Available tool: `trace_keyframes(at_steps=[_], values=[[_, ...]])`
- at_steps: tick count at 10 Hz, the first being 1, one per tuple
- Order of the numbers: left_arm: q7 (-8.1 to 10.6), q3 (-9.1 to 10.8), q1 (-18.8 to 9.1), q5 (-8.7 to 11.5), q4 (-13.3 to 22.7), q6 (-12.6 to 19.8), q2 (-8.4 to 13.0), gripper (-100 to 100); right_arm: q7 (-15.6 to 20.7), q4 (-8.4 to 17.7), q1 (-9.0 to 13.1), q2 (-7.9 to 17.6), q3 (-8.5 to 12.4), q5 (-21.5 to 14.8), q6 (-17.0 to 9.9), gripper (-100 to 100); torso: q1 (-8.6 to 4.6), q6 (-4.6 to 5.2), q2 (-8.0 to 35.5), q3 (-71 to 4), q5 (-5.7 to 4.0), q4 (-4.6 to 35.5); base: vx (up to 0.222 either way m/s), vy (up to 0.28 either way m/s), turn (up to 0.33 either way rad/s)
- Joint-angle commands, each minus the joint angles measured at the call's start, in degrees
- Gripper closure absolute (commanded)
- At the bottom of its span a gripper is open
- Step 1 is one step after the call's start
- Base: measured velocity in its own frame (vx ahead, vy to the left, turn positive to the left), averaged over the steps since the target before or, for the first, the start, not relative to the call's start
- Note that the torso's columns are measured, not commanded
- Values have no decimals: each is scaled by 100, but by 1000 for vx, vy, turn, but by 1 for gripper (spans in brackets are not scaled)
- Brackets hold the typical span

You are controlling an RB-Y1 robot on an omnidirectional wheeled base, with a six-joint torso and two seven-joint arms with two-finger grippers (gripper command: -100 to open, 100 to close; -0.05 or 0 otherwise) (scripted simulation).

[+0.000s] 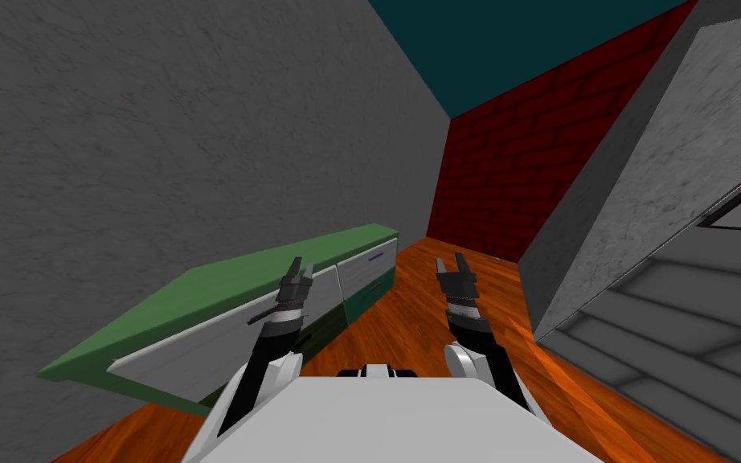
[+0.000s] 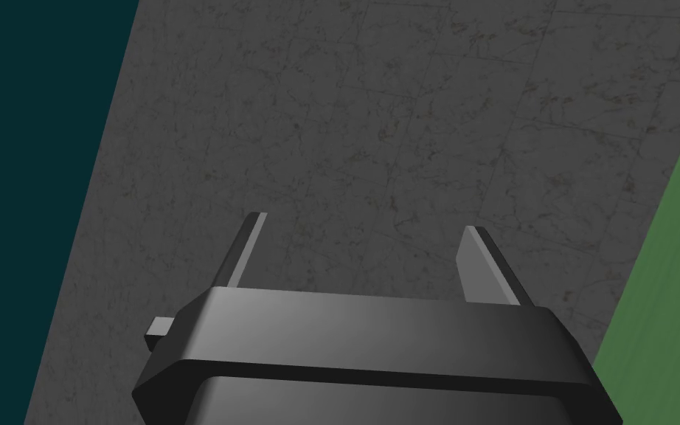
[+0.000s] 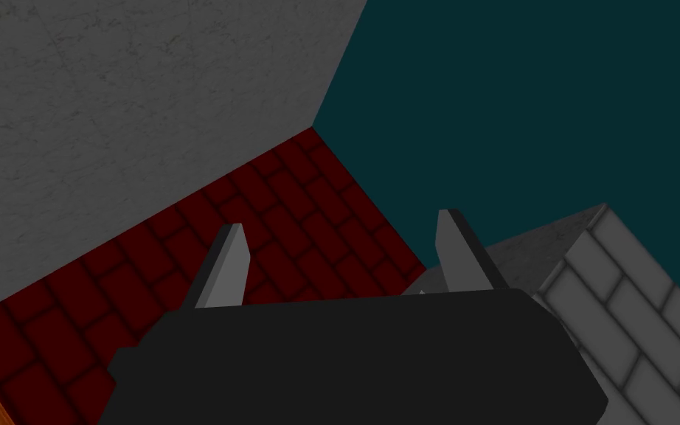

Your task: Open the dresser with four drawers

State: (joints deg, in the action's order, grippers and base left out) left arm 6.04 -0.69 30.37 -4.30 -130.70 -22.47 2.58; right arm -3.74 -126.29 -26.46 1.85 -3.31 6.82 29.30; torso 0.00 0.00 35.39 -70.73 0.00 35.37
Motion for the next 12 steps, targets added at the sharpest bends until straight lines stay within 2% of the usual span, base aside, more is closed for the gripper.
trace_keyframes(at_steps=[1,2,4,7,12], values=[[12,40,-25,37,92,27,190,-100,0,0,0,0,0,0,0,0,0,0,423,-846,0,423,64,-52,41],[28,93,-59,87,218,65,329,-100,0,2,-2,-1,-1,0,0,0,-14,-1,600,-1249,-3,608,117,-120,83],[48,160,-103,150,387,114,424,-100,0,2,-3,-2,-2,0,0,0,-35,1,660,-1394,-10,677,142,-162,65],[83,278,-183,260,687,200,479,-100,0,2,-3,-1,-1,0,0,0,15,0,697,-1380,5,693,146,-122,63],[143,484,-326,454,1229,353,496,-100,0,3,-3,-2,-1,0,0,0,-4,0,687,-1386,-1,690,136,-154,64]])
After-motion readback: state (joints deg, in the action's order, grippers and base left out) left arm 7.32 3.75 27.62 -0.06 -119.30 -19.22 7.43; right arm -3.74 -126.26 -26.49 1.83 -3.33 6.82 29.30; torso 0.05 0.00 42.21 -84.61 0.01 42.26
